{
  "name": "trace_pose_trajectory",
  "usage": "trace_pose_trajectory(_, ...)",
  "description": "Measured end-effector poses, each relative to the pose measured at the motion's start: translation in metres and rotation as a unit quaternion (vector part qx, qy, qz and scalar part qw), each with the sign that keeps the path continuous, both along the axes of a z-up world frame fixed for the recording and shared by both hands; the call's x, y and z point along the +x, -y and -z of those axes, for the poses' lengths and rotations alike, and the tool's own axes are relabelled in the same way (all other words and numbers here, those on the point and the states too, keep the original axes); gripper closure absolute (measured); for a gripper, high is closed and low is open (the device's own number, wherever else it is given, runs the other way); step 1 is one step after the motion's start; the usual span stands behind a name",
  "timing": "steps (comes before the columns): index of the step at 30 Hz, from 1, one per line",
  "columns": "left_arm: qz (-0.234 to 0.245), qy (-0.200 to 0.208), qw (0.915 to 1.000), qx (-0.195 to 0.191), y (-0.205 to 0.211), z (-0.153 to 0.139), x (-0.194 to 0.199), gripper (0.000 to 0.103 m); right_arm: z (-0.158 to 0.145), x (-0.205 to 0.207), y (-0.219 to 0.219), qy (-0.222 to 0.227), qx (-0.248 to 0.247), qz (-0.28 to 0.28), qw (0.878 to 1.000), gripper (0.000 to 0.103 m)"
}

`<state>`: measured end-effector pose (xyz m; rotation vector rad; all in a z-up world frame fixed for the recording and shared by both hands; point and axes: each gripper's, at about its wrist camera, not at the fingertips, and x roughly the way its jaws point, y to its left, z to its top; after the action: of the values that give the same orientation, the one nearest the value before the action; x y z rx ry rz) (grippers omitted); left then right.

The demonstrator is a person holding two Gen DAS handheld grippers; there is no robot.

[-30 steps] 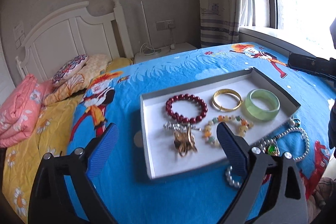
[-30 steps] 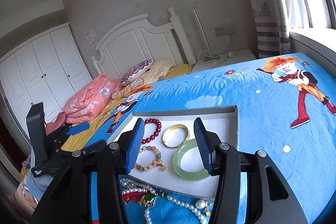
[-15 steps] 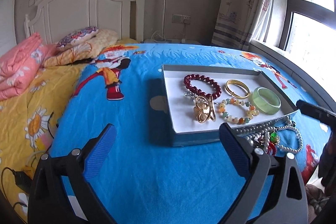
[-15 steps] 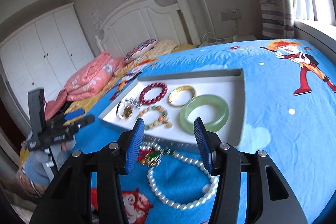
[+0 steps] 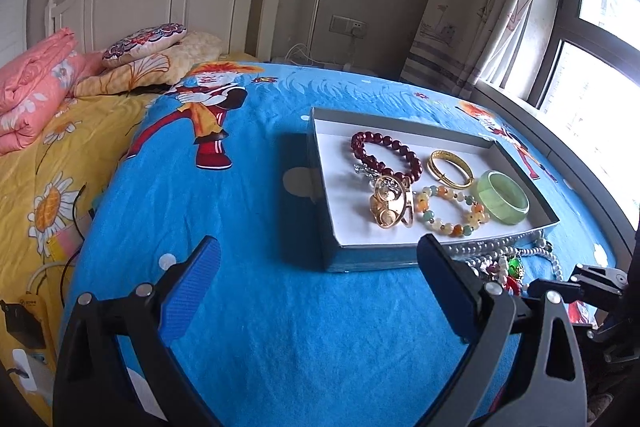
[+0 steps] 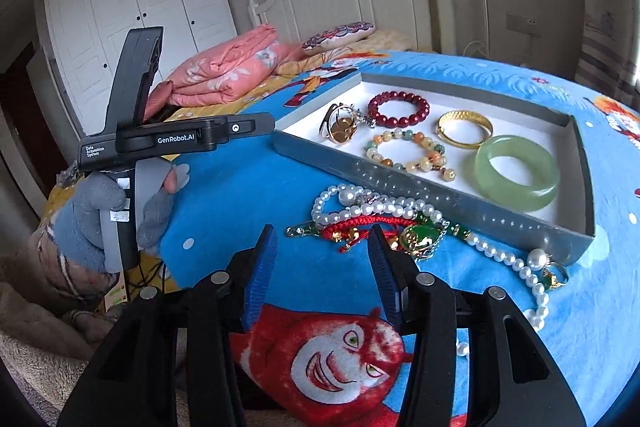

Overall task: Organize jewelry
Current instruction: 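Move both open tools back toward the pearl necklaces beside the tray, then grasp the red cord bracelet with the right tool while the left tool grasps the pearl necklace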

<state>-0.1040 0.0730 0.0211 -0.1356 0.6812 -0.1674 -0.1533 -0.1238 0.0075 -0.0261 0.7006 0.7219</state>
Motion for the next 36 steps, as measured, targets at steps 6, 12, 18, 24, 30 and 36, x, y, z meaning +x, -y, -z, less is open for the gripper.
trace_pose_trajectory(6,0.002,-0.002,1.0,-0.003,0.0,0.001,0.0,0.005,0.003,0.009,-0.003,-0.024,-0.001,0.002,1.0,0.064)
trace_pose_trajectory(12,0.004,0.001,1.0,-0.004,0.0,0.0,-0.001,0.005,0.003,0.013,-0.011,-0.026,-0.016,0.009,0.999,0.064)
trace_pose_trajectory(18,0.005,0.002,1.0,-0.004,0.0,0.0,-0.001,0.005,0.003,0.019,-0.012,-0.03,-0.017,0.021,0.999,0.064)
trace_pose_trajectory(24,0.007,0.002,1.0,-0.004,0.001,0.0,-0.001,0.005,0.004,0.023,-0.008,-0.033,-0.01,0.034,0.999,0.098)
trace_pose_trajectory(30,0.008,0.004,0.9999,-0.004,0.001,0.0,-0.001,0.005,-0.004,0.013,0.004,0.0,0.002,0.056,0.998,0.098)
trace_pose_trajectory(36,0.022,0.013,0.9995,0.02,0.012,-0.002,-0.006,0.005,-0.017,0.009,0.032,0.012,0.063,0.071,0.995,0.098)
